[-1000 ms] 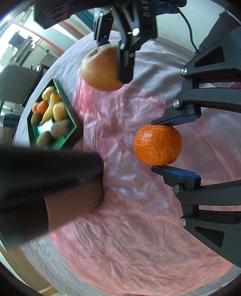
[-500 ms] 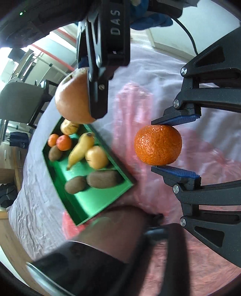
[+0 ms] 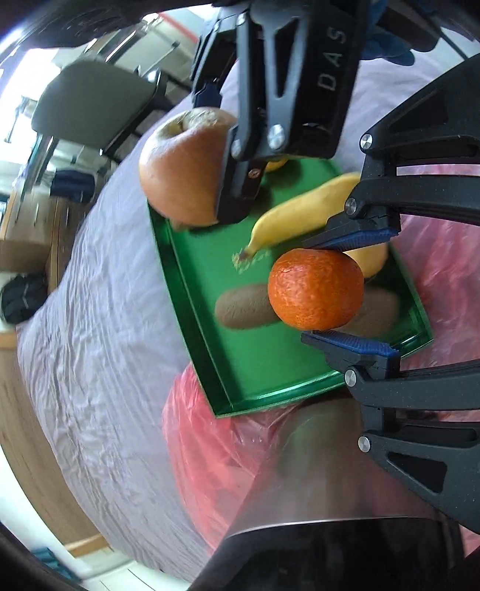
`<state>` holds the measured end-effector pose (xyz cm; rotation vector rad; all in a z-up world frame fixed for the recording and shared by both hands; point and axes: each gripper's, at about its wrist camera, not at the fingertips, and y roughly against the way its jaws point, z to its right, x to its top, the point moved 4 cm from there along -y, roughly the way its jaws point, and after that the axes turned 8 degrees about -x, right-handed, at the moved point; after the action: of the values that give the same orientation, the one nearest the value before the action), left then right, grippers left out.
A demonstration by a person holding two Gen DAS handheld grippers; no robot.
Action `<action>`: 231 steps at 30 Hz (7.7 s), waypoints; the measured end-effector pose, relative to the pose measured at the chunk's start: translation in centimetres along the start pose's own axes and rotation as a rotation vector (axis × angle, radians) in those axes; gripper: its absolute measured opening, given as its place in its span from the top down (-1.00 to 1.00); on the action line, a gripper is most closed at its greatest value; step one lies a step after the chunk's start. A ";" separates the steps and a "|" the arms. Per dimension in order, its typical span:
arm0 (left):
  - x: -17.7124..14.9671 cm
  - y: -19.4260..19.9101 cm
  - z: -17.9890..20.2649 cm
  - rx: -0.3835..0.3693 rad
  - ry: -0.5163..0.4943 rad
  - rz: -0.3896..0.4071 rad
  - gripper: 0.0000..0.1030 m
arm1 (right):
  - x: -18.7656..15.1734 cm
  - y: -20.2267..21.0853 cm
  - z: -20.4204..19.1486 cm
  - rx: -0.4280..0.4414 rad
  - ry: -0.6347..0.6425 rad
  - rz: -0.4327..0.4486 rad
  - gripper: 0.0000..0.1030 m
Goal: Organize fruits
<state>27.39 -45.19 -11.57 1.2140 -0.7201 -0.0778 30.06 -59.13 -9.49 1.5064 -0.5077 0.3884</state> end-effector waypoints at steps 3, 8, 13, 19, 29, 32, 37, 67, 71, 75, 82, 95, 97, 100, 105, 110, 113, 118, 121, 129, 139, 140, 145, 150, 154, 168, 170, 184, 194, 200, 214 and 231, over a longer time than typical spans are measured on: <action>0.8 -1.4 -1.6 0.039 0.062 -0.003 0.30 | 0.5 -2.7 0.0 0.008 0.006 -0.016 -0.98; 0.7 -4.0 -2.8 0.094 0.090 -0.033 0.30 | 0.5 -5.5 -0.2 0.007 0.013 -0.031 -0.99; 0.2 -5.5 -2.7 0.114 0.085 -0.062 0.30 | 0.0 -7.2 0.2 0.000 0.002 -0.057 -0.99; 0.2 -6.4 -2.8 0.122 0.065 -0.083 0.29 | 0.0 -8.3 -0.1 -0.010 0.012 -0.060 -0.99; 0.1 -7.0 -1.6 0.108 0.014 -0.065 -0.06 | -0.1 -8.8 -0.5 -0.027 0.023 -0.045 -1.00; -0.1 -6.9 -1.3 0.106 0.005 -0.053 -0.10 | -0.2 -8.7 -0.6 -0.034 0.020 -0.041 -1.00; -0.8 -5.3 -0.7 0.089 -0.009 -0.002 -0.22 | -0.1 -8.1 -0.5 -0.067 0.005 -0.010 -1.00; -21.0 21.9 -4.3 0.003 -0.112 0.353 -0.64 | -13.5 15.3 -12.6 -0.194 -0.047 0.256 -1.00; -24.4 24.5 -7.8 0.064 -0.056 0.370 -0.65 | -15.6 17.6 -16.7 -0.153 -0.026 0.274 -1.00; -27.3 27.1 -11.2 0.118 0.013 0.398 -0.66 | -17.0 18.8 -20.2 -0.132 -0.001 0.297 -1.00; -29.6 30.3 -14.4 0.172 0.110 0.468 -0.98 | -18.8 19.6 -25.1 -0.123 0.041 0.330 -1.00; -30.7 31.0 -14.8 0.223 0.130 0.449 -0.98 | -20.3 20.7 -27.3 -0.119 0.063 0.346 -1.00; -30.7 31.1 -14.6 0.231 0.125 0.456 -0.97 | -20.3 20.8 -27.0 -0.123 0.055 0.348 -1.00; -30.8 31.1 -14.5 0.229 0.124 0.455 -0.98 | -20.5 20.5 -26.1 -0.139 0.047 0.343 -1.00; -30.9 30.7 -14.7 0.218 0.137 0.443 -0.98 | -20.8 20.2 -24.6 -0.164 0.027 0.333 -1.00; -30.8 30.6 -15.2 0.206 0.150 0.437 -0.98 | -20.9 19.8 -23.0 -0.181 0.005 0.322 -1.00; -30.8 30.5 -15.3 0.203 0.153 0.436 -0.98 | -21.0 19.5 -22.2 -0.190 -0.011 0.315 -1.00; -30.8 30.3 -15.4 0.193 0.151 0.430 -0.98 | -21.1 19.3 -21.2 -0.201 -0.030 0.307 -1.00; -30.7 30.2 -15.3 0.185 0.153 0.428 -0.98 | -21.2 19.2 -20.7 -0.207 -0.039 0.304 -1.00; -30.9 29.8 -15.3 0.175 0.155 0.416 -0.98 | -21.6 18.8 -20.2 -0.212 -0.045 0.287 -1.00; -31.1 29.1 -15.1 0.137 0.156 0.392 -0.98 | -21.9 18.6 -19.9 -0.216 -0.044 0.278 -1.00; -31.1 29.0 -15.1 0.131 0.158 0.392 -0.98 | -21.9 18.6 -19.9 -0.217 -0.043 0.279 -1.00; -31.2 28.6 -14.9 0.108 0.157 0.384 -0.98 | -22.0 18.6 -19.8 -0.217 -0.044 0.280 -1.00; -31.2 28.3 -14.7 0.097 0.153 0.371 -0.98 | -22.0 18.6 -19.9 -0.219 -0.039 0.284 -1.00; -31.2 28.3 -14.5 0.091 0.154 0.371 -0.98 | -22.0 18.6 -19.9 -0.220 -0.037 0.286 -1.00; -31.1 28.4 -14.5 0.081 0.173 0.379 -0.97 | -21.6 19.1 -19.6 -0.240 -0.023 0.294 -1.00; -31.1 28.4 -14.3 0.085 0.163 0.378 -0.97 | -21.6 19.2 -19.5 -0.240 -0.023 0.299 -1.00; -28.7 28.3 -11.3 0.068 0.102 0.365 -0.98 | -21.0 21.6 -15.8 -0.265 -0.084 0.346 -1.00; -26.5 28.8 -8.7 0.084 0.047 0.375 -0.98 | -20.3 23.2 -11.4 -0.300 -0.134 0.391 -1.00; -25.5 29.8 -7.6 0.106 0.021 0.400 -0.98 | -20.3 23.3 -10.2 -0.298 -0.153 0.405 -1.00; -23.5 29.6 -7.0 0.124 0.006 0.396 -0.98 | -18.2 22.9 -9.9 -0.276 -0.134 0.449 -1.00; -22.6 24.9 -5.6 0.144 -0.011 0.316 -0.98 | -18.2 18.5 -7.6 -0.231 -0.134 0.393 -1.00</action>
<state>4.98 -21.67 -1.17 1.2232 -0.9309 0.2327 5.39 -49.62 -3.83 1.2110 -0.9299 0.5160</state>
